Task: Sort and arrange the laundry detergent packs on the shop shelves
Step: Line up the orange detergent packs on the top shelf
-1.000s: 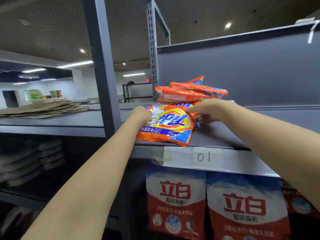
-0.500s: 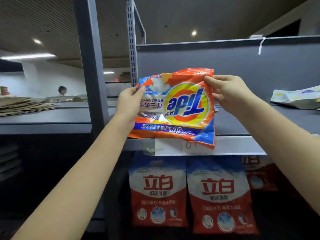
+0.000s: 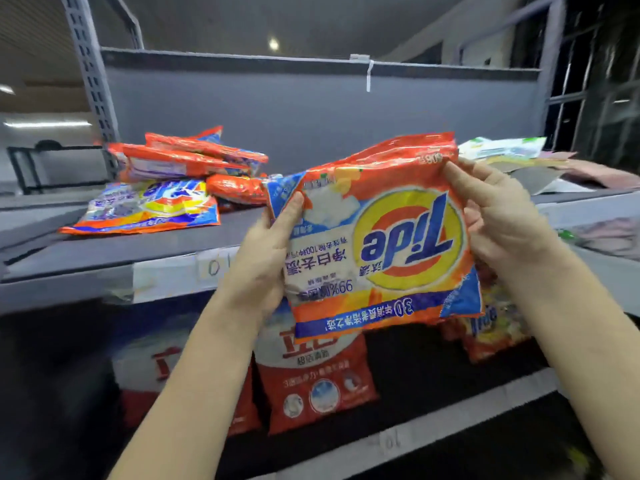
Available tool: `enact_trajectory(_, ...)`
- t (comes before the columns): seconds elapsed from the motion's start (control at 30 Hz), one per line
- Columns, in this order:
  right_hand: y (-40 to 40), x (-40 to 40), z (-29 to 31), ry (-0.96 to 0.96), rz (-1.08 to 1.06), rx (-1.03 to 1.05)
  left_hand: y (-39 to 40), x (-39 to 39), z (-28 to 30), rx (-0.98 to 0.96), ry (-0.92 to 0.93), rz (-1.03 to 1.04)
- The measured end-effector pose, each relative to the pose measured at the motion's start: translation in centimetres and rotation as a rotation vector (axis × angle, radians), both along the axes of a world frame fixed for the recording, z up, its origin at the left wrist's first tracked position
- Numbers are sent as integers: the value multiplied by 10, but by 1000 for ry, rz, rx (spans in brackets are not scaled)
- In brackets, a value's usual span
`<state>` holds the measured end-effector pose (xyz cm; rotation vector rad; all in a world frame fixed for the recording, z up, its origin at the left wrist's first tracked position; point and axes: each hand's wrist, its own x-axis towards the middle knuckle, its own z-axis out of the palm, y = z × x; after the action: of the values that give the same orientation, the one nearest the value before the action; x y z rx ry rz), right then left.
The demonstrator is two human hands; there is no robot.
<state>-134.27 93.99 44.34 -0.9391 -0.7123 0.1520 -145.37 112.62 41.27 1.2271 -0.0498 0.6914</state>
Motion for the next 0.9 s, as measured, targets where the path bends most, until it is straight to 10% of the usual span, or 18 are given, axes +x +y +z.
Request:
enact_trajectory(0.23,-109,49,-64,9,-186,-143,-84,58,-55,65,66,18)
enact_trajectory(0.43,-204,90,-126,-136,-521,-741,-149,105,-94,389,175,-34)
enact_trajectory(0.67,-250,108,-176,-240,-143,-1197,-230,163,-144,918,337,-223)
enact_trajectory(0.9,-289,136,-219,-28,-172,-1055,-273,204,-163,983,338,-235)
